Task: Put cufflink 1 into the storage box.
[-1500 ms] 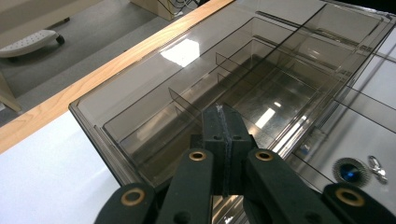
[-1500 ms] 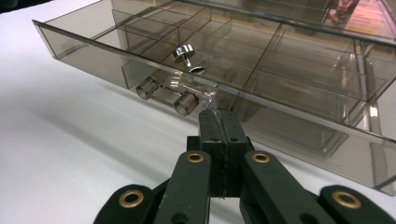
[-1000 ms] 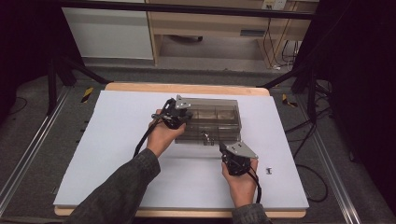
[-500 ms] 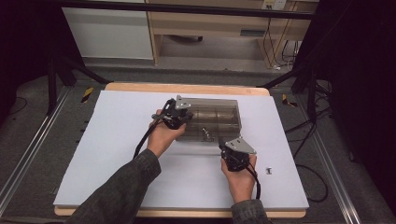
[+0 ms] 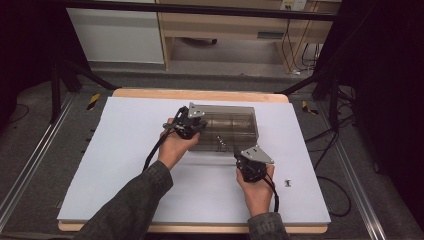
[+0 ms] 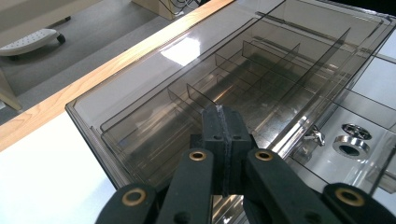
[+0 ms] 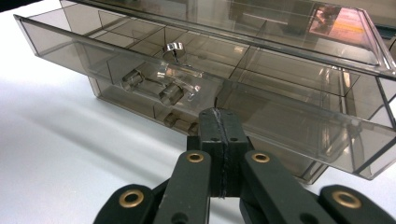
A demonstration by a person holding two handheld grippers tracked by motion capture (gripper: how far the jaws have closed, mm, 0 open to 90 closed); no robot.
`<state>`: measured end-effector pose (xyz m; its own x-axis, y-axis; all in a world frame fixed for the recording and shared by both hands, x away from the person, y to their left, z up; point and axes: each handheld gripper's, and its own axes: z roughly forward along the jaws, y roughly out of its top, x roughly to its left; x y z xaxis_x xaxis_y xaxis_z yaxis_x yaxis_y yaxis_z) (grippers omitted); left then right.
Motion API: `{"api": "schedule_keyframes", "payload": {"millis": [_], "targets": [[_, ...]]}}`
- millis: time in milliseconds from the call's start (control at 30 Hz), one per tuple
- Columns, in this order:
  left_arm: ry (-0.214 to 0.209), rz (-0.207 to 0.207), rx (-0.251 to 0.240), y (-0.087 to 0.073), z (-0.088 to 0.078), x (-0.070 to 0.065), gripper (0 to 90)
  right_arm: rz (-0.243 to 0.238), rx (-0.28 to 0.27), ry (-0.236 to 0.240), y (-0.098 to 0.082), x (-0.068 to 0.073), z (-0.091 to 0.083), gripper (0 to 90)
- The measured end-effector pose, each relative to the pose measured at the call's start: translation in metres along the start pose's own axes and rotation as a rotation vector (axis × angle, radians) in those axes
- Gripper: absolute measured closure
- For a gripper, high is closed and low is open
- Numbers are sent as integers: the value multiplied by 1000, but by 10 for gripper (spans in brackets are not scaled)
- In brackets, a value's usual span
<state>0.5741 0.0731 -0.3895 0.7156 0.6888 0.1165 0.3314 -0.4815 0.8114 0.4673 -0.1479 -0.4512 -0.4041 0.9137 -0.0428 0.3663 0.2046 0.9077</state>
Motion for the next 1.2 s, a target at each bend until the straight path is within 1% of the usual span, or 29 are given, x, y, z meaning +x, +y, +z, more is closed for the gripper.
{"api": "schedule_keyframes", "payload": {"millis": [433,600,767,967,1033,1067,1200], "targets": [[0,-3,-2,0,0,0,900,-6,-2,-3,4,-4,10,900],[4,-3,1,0,0,0,900,5,-3,0,6,-6,13,900],[-2,-5,3,1,1,0,900,17,-4,5,6,-8,17,900],[0,-3,6,2,1,-1,900,20,-9,1,9,-10,21,900],[0,6,12,2,0,-1,900,22,-9,-1,10,-10,23,900],[-1,4,12,2,0,0,900,28,-8,2,10,-11,23,900],[1,1,9,2,0,-1,900,29,-14,-5,12,-13,28,900]]}}
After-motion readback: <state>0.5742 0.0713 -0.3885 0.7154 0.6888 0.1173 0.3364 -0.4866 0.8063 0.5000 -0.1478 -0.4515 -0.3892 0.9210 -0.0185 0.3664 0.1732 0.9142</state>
